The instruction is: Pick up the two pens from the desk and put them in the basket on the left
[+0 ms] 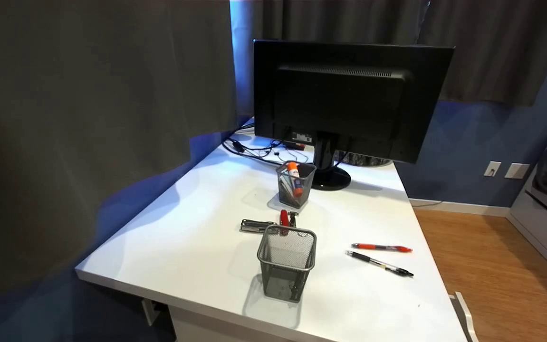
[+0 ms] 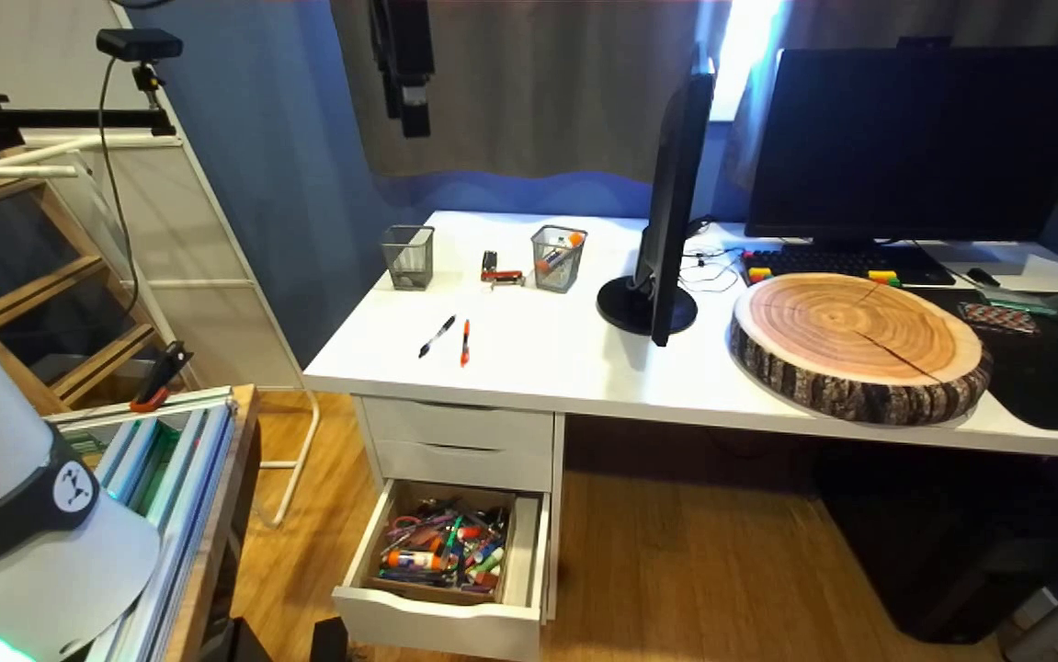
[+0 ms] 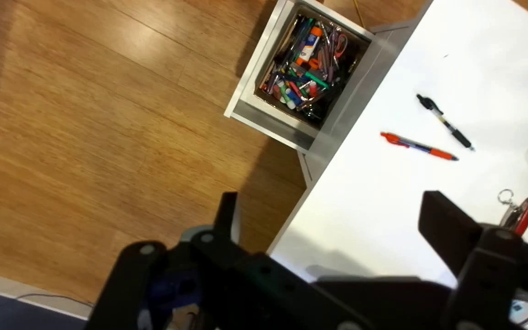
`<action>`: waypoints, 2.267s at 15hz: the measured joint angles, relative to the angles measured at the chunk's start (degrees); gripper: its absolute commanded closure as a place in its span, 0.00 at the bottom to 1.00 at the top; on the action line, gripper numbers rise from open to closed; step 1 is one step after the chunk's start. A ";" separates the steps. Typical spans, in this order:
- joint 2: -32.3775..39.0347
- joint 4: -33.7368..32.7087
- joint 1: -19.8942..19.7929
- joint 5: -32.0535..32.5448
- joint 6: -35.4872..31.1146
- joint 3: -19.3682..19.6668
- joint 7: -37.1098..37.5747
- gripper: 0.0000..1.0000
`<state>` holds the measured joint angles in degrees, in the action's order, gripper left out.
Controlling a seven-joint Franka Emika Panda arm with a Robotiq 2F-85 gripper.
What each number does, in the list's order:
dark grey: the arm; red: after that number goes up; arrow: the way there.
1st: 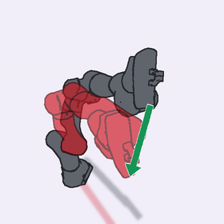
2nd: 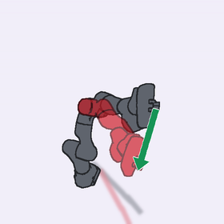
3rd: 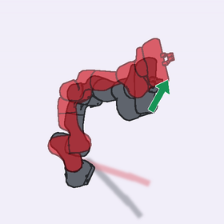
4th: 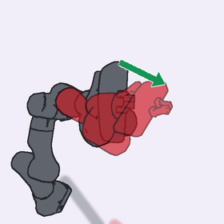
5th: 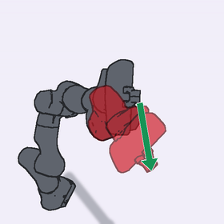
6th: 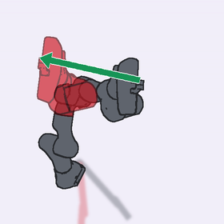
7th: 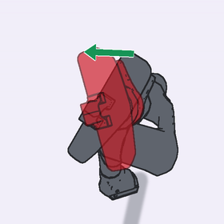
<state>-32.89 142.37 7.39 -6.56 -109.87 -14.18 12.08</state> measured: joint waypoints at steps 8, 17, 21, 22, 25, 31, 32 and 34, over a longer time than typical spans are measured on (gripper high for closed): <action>23.98 -4.53 9.86 0.76 -19.00 -6.61 -7.98 0.00; 47.67 -15.92 13.32 6.65 -22.53 -8.13 -19.88 0.00; 47.97 -16.64 13.31 6.71 -22.47 -8.15 -20.39 0.00; 48.07 -16.57 13.31 6.70 -22.79 -8.19 -21.37 0.00; 49.57 -16.16 13.27 6.53 -27.57 -8.91 -27.57 0.00; 56.08 -15.83 13.02 6.83 -36.61 -11.31 -39.54 0.00; 57.27 -15.89 13.08 7.23 -36.61 -11.34 -40.04 0.00; 59.68 -16.24 13.17 8.74 -36.62 -11.29 -40.13 0.00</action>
<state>26.79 126.13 20.56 2.18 -146.49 -25.47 -28.04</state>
